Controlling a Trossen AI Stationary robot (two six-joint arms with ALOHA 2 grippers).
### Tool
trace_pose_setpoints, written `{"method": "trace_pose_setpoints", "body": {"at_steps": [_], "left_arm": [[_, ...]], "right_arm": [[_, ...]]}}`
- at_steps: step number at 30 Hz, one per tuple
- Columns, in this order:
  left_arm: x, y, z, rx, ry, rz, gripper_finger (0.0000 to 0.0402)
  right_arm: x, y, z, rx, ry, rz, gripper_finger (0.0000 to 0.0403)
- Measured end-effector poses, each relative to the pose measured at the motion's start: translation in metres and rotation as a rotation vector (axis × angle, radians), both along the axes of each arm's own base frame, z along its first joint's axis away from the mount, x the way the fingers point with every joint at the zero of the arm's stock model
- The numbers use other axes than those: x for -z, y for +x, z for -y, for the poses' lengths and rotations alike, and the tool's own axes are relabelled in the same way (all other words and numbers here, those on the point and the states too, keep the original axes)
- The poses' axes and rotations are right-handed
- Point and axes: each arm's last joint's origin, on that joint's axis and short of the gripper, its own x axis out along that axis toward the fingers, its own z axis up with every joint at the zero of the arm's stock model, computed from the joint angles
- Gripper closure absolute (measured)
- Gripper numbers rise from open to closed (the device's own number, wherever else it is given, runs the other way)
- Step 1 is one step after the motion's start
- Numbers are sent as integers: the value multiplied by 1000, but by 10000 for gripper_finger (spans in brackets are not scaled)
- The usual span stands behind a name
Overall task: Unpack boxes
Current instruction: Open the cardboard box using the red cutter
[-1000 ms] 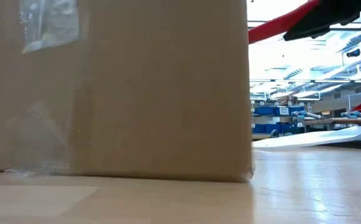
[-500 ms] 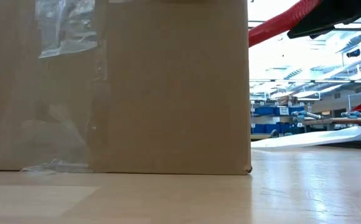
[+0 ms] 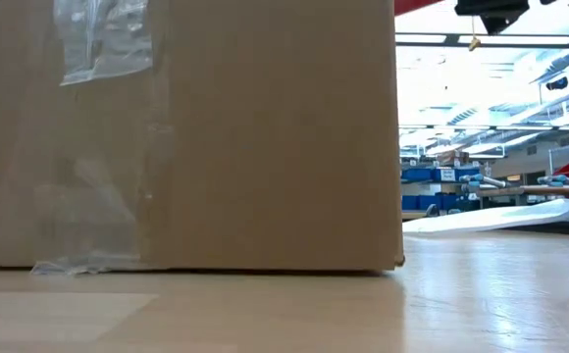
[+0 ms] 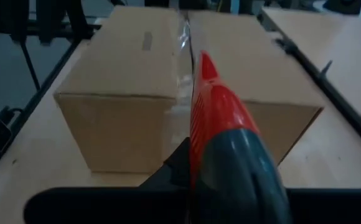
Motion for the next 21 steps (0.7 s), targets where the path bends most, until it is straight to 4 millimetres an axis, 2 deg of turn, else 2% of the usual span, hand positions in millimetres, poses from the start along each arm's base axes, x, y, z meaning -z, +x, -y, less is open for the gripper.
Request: {"method": "trace_pose_setpoints", "body": {"at_steps": [6,9,13,17,21], "left_arm": [[-55,-1,-30,-136,32,133,284],[-74,4,-50,-186,-4,197,284],[-74,17,-77,-218,-42,193,280],[-70,27,-104,-240,-41,170,259],[-61,36,-118,-208,-15,132,239]], "right_arm": [[-13,-1,1,-19,-31,34,375],[-15,0,0,-36,-42,46,374],[-17,1,-1,-48,-44,69,368],[-18,1,-1,-52,-52,74,371],[-18,1,-1,-56,-60,76,373]]}}
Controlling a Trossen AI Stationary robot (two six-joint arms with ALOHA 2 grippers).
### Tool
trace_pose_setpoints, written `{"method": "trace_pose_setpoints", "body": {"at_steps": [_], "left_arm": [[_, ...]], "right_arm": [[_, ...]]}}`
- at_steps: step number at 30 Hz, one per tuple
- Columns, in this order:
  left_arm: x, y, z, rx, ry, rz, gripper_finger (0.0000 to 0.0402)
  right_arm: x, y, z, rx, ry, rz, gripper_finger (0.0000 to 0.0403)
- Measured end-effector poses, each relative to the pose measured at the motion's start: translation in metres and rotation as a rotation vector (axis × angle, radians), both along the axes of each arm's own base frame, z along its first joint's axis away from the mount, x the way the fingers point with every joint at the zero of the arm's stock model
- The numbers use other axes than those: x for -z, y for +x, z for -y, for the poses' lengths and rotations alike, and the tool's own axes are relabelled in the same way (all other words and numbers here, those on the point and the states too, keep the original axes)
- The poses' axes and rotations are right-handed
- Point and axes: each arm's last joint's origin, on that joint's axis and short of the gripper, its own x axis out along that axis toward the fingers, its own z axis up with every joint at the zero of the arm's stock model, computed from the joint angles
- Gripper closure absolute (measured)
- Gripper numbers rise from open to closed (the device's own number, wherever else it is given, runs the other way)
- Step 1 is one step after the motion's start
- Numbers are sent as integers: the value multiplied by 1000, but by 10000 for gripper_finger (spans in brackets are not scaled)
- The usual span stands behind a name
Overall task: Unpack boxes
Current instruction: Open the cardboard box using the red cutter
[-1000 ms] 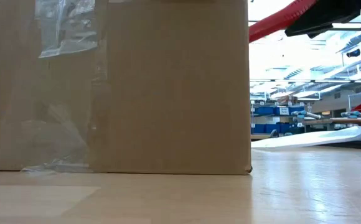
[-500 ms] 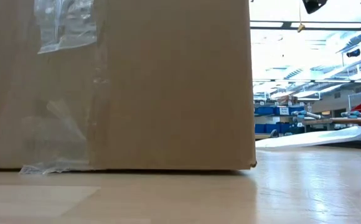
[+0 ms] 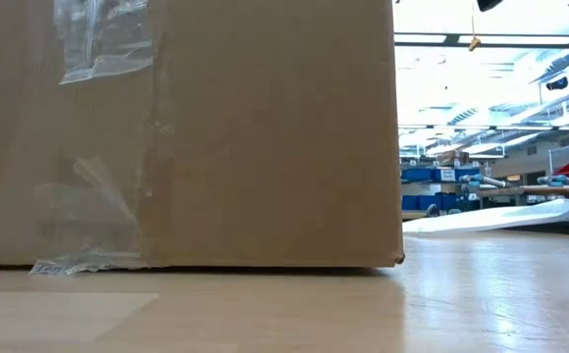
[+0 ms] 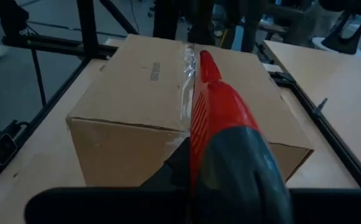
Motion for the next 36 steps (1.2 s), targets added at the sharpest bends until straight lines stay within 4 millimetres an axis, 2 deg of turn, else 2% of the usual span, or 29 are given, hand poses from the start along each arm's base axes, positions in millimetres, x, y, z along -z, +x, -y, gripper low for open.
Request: {"method": "trace_pose_setpoints", "body": {"at_steps": [6,11,14,16,19,23,26,31,36], "left_arm": [[26,21,-4,85,9,-67,232],[38,32,-5,90,29,-76,234],[42,36,-5,85,34,-77,263],[42,36,-5,72,45,-72,303],[41,35,-3,95,54,-75,361],[38,33,-2,67,75,-69,361],[27,26,-3,12,145,-77,361],[5,5,-7,-84,239,-65,361],[-5,-10,-6,-131,367,-100,361]], "right_arm": [[0,0,0,-7,3,1,370],[-1,0,0,-8,8,7,371],[-1,0,0,-8,7,6,369],[-1,0,-1,-7,12,8,366],[-2,1,0,-3,28,15,364],[-4,0,2,19,37,32,358],[-8,-4,5,30,114,54,344],[-35,-17,14,63,296,144,303],[-62,-30,25,93,484,232,247]]}}
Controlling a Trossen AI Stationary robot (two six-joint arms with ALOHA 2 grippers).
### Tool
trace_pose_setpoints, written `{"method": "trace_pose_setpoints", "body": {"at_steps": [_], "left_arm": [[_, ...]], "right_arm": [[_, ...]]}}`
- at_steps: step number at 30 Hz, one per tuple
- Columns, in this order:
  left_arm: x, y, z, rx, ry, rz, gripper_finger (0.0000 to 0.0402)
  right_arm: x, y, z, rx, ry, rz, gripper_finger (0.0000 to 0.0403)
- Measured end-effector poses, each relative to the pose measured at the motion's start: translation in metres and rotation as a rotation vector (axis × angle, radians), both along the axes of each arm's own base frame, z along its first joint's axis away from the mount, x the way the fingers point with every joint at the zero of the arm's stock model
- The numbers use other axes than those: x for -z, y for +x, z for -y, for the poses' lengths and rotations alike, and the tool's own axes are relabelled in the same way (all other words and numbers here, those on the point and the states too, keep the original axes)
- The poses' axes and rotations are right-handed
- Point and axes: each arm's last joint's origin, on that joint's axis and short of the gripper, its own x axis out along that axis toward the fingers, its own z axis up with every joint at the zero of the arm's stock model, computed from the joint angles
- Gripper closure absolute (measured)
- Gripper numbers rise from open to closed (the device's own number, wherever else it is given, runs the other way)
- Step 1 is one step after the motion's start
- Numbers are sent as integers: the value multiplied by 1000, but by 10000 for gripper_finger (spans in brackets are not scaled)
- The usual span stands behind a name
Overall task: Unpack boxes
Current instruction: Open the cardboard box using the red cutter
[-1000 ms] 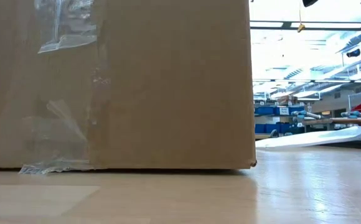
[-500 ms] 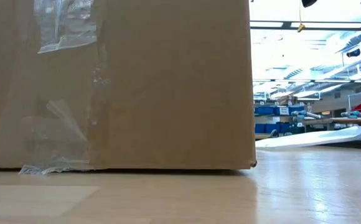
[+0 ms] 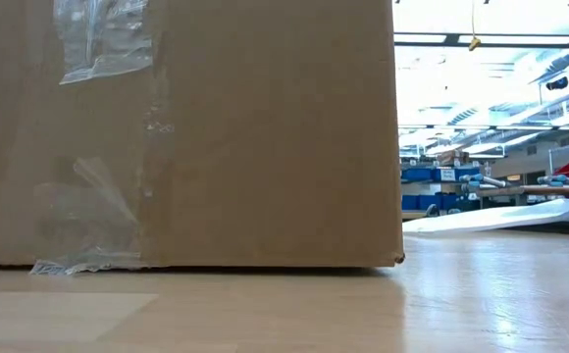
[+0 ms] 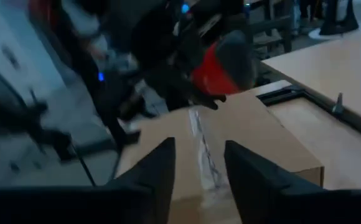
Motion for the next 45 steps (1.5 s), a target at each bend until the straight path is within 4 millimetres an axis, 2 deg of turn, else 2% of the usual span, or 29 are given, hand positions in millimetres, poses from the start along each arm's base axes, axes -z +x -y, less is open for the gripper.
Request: {"method": "trace_pose_setpoints", "body": {"at_steps": [3,6,11,17,26,29,37,45], "left_arm": [[-2,-1,2,-11,93,-19,361],[-1,-1,4,2,163,-52,361],[2,2,3,-31,223,-67,361],[3,3,4,9,277,-116,361],[23,17,8,61,349,-211,361],[29,20,11,75,374,-244,361],[29,20,14,78,378,-241,361],[29,22,10,84,355,-230,361]], "right_arm": [[-6,-4,5,22,136,18,214],[-3,-3,8,36,233,-9,185],[9,2,7,38,265,-118,161],[10,14,3,45,264,-108,161],[17,46,2,24,392,-124,170],[16,48,7,55,434,-111,170],[10,47,21,65,499,-57,165],[12,61,17,-1,500,-66,162]]}}
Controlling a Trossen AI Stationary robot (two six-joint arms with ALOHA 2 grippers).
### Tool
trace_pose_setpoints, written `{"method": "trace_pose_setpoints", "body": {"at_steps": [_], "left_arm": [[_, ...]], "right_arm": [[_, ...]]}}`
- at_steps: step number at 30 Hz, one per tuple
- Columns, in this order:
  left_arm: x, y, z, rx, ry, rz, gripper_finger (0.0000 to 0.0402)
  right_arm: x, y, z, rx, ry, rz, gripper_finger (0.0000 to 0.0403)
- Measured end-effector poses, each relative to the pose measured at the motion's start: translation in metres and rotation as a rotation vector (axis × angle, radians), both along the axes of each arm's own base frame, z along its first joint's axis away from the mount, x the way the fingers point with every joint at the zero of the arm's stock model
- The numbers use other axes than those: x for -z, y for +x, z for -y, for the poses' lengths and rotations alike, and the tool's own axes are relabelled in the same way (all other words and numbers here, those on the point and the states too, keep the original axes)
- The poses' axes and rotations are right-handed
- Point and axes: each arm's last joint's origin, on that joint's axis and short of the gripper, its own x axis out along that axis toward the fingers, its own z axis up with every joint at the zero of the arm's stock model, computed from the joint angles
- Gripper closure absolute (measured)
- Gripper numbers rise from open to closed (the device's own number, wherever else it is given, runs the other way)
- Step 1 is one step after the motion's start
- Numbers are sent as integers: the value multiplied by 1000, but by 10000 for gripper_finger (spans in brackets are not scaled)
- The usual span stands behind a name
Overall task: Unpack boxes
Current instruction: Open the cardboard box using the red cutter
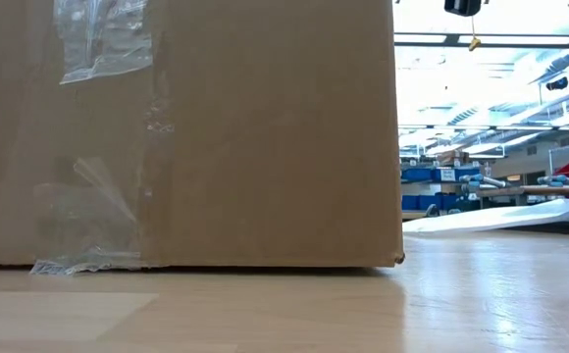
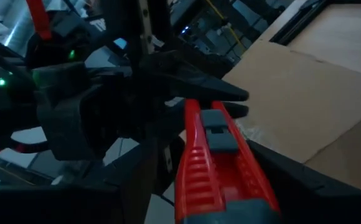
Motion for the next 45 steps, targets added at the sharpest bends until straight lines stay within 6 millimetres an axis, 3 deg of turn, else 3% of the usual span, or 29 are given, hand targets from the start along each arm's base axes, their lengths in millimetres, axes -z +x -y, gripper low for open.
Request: {"method": "trace_pose_setpoints", "body": {"at_steps": [9,27,45], "left_arm": [[-2,3,1,15,-27,34,361],[-3,4,-1,3,-61,65,361],[-3,5,-3,-2,-66,70,360]], "right_arm": [[-1,1,2,15,-2,9,143],[1,14,-1,19,68,32,166],[4,13,-1,6,27,2,222]]}}
